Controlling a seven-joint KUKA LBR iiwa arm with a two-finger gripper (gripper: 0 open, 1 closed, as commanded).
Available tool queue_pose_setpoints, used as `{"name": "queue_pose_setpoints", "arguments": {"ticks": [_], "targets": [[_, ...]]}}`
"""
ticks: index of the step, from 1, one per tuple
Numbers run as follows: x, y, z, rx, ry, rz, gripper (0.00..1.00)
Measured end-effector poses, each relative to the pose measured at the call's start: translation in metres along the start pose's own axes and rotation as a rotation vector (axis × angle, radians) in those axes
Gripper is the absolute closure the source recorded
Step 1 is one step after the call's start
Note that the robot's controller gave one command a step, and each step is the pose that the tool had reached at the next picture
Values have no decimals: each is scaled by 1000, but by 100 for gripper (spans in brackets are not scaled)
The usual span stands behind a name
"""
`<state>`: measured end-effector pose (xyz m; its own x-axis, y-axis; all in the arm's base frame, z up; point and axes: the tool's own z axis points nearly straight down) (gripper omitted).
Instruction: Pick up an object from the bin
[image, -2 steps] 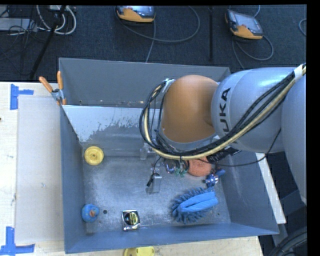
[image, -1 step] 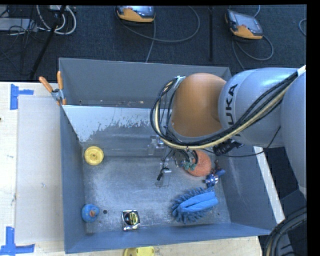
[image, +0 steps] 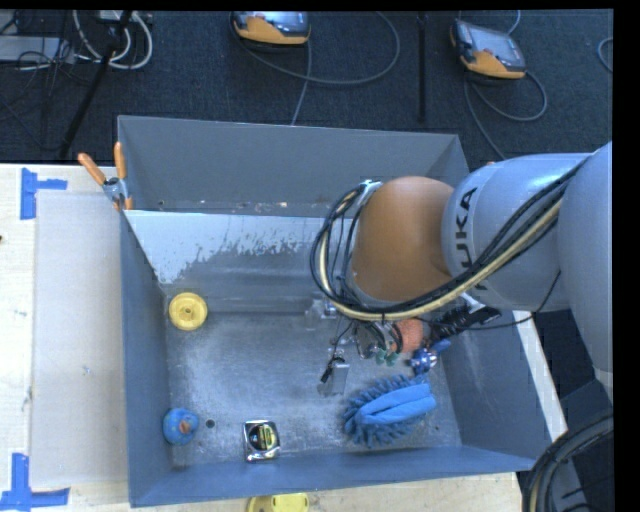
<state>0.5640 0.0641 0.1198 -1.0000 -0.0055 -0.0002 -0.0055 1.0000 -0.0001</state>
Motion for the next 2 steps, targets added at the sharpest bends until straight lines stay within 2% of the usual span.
{"name": "queue_pose_setpoints", "arguments": {"ticks": [1,2], "targets": [[-21,-46,-10,-2,3,-39,0],[3,-71,15,3,-8,-34,0]]}}
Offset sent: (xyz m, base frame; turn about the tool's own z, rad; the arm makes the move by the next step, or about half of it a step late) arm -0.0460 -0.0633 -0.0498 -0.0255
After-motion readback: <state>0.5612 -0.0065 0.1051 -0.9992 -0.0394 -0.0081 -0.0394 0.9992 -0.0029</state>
